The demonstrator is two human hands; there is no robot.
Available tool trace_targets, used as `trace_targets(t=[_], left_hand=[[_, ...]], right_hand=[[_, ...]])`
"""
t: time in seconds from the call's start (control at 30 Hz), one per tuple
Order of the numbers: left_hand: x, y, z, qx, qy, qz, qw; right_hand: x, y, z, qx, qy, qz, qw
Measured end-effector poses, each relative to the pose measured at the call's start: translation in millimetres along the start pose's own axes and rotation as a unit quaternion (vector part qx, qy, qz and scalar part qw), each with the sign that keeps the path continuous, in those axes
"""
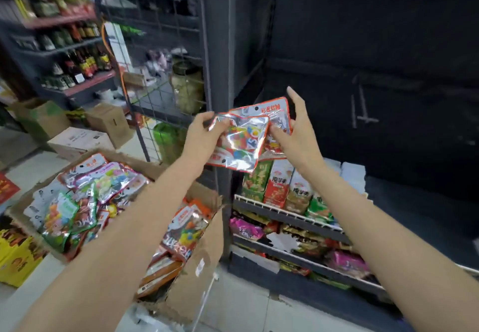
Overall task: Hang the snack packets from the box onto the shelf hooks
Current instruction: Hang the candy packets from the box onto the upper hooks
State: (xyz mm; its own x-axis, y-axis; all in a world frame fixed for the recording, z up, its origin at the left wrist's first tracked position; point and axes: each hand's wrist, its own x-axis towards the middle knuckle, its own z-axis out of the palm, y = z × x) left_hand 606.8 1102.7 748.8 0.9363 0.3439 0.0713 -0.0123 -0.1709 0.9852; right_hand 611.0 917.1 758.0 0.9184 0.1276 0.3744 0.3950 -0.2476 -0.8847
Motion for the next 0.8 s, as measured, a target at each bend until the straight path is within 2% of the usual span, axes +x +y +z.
trace_targets(t=[0.13, 0.4, 0.47, 0.53, 0.6, 0.67, 0.73, 0.8], left_hand=[[2, 72, 70, -0.038, -0.045, 0.022, 0.998], [-18, 204, 184, -0.158, -0.052, 0.144, 0.975], [-20, 228, 206, -0.176, -0.036, 0.136, 0.974], [-21, 248, 225, -0.228, -0.042, 0.09, 0.968], [-24, 264, 239, -0.323, -0.076, 0.038, 0.943], [-30, 276, 250, -0.422, -0.131, 0.009, 0.897], [-34, 283, 258, -0.473, -0.16, 0.008, 0.866], [-34, 289, 264, -0.496, -0.165, 0.009, 0.852]], right_hand=[[14, -27, -80, -0.024, 0.074, -0.071, 0.994], [54, -75, -228, -0.042, 0.186, -0.111, 0.975], [59, -81, -254, -0.048, 0.208, -0.119, 0.97], [64, -84, -276, -0.049, 0.227, -0.129, 0.964], [68, -87, -294, -0.061, 0.24, -0.146, 0.958], [70, -89, -308, -0.066, 0.257, -0.167, 0.95], [71, -92, -320, -0.064, 0.275, -0.196, 0.939], [71, -94, -329, -0.061, 0.286, -0.22, 0.931]])
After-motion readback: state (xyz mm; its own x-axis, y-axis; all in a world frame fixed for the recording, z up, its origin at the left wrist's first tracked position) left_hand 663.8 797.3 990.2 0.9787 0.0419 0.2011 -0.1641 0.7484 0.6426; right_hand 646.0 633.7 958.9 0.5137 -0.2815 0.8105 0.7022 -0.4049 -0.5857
